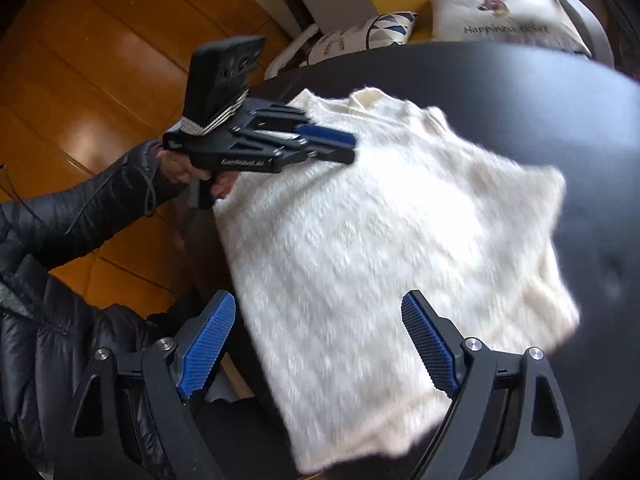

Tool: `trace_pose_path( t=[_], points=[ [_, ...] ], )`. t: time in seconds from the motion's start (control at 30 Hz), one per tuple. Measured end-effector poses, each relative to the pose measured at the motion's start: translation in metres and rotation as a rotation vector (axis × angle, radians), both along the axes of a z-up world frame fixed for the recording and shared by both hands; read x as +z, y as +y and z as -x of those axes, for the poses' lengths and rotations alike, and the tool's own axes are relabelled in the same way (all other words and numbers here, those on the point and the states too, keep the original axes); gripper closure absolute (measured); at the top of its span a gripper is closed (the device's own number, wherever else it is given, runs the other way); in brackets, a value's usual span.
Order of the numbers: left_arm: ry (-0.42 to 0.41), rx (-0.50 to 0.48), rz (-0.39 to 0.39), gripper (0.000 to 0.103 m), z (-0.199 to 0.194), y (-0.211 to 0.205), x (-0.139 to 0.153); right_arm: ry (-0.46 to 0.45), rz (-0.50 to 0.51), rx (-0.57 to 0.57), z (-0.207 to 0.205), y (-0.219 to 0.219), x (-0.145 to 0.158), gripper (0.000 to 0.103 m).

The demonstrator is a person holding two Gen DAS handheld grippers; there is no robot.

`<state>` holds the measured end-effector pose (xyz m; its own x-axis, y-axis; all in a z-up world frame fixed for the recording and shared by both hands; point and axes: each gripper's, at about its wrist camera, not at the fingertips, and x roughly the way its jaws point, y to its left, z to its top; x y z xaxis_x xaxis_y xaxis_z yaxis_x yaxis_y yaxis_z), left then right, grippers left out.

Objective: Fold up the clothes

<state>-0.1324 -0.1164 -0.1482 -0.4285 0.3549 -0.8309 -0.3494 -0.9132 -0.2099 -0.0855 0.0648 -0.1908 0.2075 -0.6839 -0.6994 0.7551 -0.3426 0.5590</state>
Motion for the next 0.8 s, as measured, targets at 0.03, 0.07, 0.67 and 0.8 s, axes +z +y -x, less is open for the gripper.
trace_pose_path(
  t=[0.03,0.07,0.67,0.8],
  points=[
    [0.008,0.020,-0.004,0.086,-0.003,-0.012,0.001,0.009,-0.011,0.006,0.011,-0.009,0.003,0.015],
    [0.022,0.031,0.001,0.086,-0.003,-0.021,0.003,0.018,-0.025,0.005,0.023,-0.017,0.004,0.015],
    [0.109,-0.082,0.152,0.099,0.020,-0.040,-0.009,0.094,-0.254,-0.063,0.048,-0.098,-0.031,0.011],
    [0.184,-0.058,0.137,0.100,0.006,-0.037,0.005,0.181,-0.297,-0.052,0.037,-0.103,-0.026,0.011]
  ],
)
